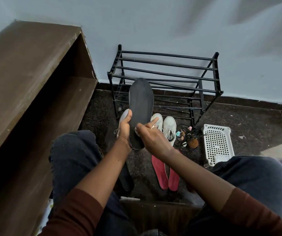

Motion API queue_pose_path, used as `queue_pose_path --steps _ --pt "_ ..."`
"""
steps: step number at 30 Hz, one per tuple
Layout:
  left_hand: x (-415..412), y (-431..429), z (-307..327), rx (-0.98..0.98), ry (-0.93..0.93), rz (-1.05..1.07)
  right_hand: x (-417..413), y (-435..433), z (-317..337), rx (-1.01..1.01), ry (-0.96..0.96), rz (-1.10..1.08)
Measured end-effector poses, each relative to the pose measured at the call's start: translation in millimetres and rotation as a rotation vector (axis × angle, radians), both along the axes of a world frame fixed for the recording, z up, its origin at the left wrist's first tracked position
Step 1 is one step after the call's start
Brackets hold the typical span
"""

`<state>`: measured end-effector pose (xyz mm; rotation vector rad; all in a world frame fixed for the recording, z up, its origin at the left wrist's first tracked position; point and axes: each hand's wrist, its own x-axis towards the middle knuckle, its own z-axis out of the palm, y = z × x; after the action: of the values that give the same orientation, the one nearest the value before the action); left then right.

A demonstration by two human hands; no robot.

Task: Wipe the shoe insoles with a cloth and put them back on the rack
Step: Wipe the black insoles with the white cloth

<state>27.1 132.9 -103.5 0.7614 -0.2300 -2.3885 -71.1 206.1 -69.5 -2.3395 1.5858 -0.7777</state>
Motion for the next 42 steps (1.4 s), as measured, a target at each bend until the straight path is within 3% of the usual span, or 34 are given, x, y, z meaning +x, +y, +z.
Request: queue_pose_path --steps 4,9,12,15,18,22,31,36,42 --pt "-4 0 -4 0.013 -0.062 -0.017 -2 -22 3 0.068 -0.151 -0.178" --pt "-3 -2 -11 0.032 0.001 -0.024 11 7 -6 0.049 -0.276 -0.077" --pt "-2 -4 -14 -0.003 0.042 0.098 8 24 -11 0.038 -0.250 0.080" --pt "-5 1 -15 0.004 0.048 0.068 -4 20 -7 -0.008 -0.151 0.171" --pt "-6 0 -10 0.005 -0.003 0.028 -13 -1 -8 0.000 -0.077 0.029" --pt "-9 -1 -5 -0.027 -0.021 0.103 -19 -21 -7 0.103 -0.155 -0.205" --pt "-1 -10 -10 -0.012 -0.063 0.101 -2 29 -16 0.079 -0.206 0.008" --pt "-3 0 -3 -0.079 -0.196 0.030 -16 -6 -21 0.127 -0.191 -0.217" --pt "7 9 5 -0.052 -0.206 -0.053 -48 -60 -7 0.106 -0.156 -0.448"
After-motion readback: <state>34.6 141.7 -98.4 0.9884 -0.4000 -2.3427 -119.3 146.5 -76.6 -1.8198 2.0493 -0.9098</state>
